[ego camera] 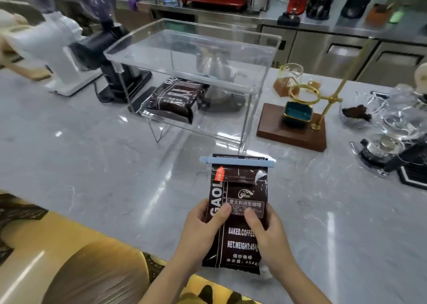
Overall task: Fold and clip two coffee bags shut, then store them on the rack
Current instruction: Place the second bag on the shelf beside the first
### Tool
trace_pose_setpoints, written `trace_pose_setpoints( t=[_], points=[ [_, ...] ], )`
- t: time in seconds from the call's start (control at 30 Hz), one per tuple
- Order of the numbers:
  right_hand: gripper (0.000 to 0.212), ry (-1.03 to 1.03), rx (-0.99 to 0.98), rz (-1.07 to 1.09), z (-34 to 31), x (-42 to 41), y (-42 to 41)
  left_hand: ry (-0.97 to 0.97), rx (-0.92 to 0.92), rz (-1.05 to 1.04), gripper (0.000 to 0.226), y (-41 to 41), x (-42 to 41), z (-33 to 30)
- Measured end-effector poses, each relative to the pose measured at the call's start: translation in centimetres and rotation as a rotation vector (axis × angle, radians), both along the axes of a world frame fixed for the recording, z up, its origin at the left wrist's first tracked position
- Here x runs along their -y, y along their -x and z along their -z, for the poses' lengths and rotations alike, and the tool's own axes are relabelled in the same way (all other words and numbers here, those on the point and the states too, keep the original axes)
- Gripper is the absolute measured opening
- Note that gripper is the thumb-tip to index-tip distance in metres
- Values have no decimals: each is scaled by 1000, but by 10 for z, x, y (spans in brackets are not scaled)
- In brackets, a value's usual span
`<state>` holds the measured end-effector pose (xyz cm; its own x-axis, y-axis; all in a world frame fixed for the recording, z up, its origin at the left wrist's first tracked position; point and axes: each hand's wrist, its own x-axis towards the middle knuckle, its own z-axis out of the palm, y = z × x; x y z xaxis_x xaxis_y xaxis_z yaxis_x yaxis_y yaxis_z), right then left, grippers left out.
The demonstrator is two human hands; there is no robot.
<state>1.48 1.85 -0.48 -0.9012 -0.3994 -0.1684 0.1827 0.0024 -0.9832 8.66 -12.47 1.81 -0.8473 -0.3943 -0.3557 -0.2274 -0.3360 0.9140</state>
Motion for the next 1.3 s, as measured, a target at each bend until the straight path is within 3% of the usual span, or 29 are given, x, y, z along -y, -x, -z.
trace_pose_setpoints(
  t=[0.1, 0.37, 1.07, 1.17, 1.3],
  points=[
    [45, -17, -13, -22, -5, 19, -6, -1, -6, -35, 33, -9, 16, -2],
    [37, -35, -53, -61, -19, 58, -9, 12, -58, -74, 33, -15, 54, -11],
    [42, -35, -66, -97, -40, 90, 7, 9, -140, 32, 24, 24, 116, -26],
    [42, 4, -21, -103, -39, 90, 3, -13, -151, 44, 33, 31, 122, -28],
    [58, 84, 38, -24, -35, 92, 5, -68, -173, 93, 49, 40, 126, -29]
  ],
)
